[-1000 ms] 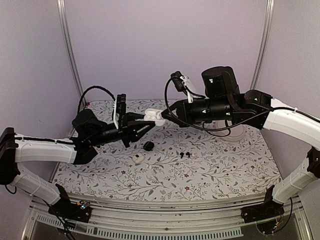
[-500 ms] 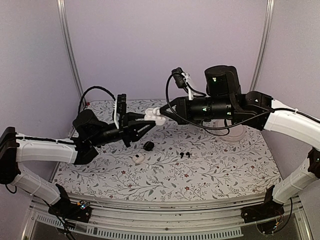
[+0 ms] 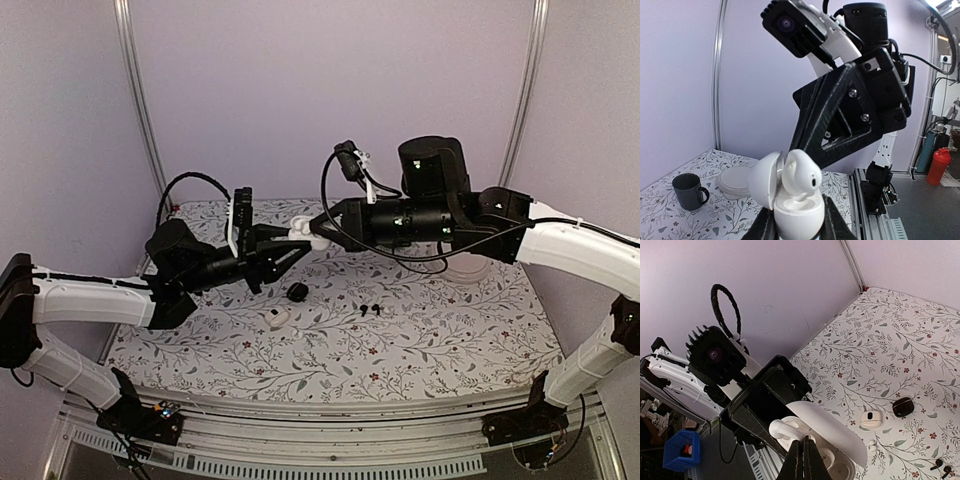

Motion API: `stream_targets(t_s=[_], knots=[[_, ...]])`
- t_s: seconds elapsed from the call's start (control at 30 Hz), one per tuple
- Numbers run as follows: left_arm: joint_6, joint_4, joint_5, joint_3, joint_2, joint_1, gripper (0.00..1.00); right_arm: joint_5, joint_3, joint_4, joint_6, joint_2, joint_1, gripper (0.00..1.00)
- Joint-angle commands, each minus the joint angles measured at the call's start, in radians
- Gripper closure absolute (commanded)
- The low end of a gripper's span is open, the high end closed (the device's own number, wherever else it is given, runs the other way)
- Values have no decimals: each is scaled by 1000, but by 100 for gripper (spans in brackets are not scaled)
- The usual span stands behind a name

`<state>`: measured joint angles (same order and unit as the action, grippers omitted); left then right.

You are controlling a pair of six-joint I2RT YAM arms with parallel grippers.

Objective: Insert the wireless bluetooth earbuds into the charging case
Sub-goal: Insert the left earbud into the left side groove of the charging case.

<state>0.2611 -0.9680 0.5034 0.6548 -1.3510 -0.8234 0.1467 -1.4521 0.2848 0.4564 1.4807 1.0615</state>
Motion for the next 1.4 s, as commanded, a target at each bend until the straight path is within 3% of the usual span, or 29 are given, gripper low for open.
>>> stream_targets(t_s=[0.0, 0.9, 1.37], knots=[[9, -38, -12, -8, -9, -10, 100, -41, -11, 17, -7, 22, 20, 96], [-4, -13, -3, -1, -13, -10, 100, -156, -62, 149, -72, 21, 39, 96], [-3, -10, 8, 3, -15, -10, 100, -130, -49, 110, -62, 8, 40, 84]])
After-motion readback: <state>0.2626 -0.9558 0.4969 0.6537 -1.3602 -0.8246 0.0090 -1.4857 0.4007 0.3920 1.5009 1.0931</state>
